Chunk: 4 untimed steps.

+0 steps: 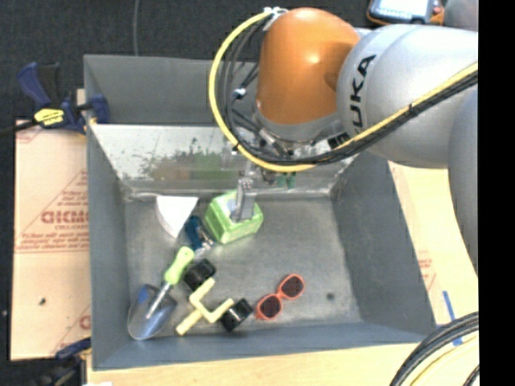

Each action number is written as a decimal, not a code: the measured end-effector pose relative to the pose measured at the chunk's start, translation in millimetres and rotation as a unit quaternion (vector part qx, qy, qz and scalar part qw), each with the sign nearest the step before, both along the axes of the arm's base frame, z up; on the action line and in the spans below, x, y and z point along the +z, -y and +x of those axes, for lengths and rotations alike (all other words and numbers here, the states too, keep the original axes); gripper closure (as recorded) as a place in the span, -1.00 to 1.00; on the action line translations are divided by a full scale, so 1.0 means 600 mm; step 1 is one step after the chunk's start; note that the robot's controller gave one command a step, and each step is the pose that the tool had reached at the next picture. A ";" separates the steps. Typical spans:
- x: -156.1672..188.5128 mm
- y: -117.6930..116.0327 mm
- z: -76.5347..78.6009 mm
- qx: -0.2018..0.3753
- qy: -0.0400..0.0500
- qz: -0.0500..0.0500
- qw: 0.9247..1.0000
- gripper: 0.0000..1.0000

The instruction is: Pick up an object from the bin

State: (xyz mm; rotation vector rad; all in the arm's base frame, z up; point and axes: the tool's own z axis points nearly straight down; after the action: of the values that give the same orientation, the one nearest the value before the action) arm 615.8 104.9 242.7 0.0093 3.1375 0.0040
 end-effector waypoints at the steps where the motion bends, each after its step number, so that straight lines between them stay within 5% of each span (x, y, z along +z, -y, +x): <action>1: 0.000 0.000 0.000 0.000 0.000 0.000 1.000 -1.00; 2: -0.117 -0.012 -0.012 0.098 0.001 -0.001 0.995 -1.00; 3: -0.131 -0.015 -0.018 0.085 0.002 0.000 0.996 -1.00; 4: 0.049 -0.023 -0.002 0.084 0.001 -0.001 0.996 -1.00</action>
Offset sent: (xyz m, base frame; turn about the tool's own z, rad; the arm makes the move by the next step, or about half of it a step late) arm -0.0078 0.0085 -0.0716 -0.2046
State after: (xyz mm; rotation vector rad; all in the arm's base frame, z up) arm 614.4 119.0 272.2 -0.2535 3.1246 0.0021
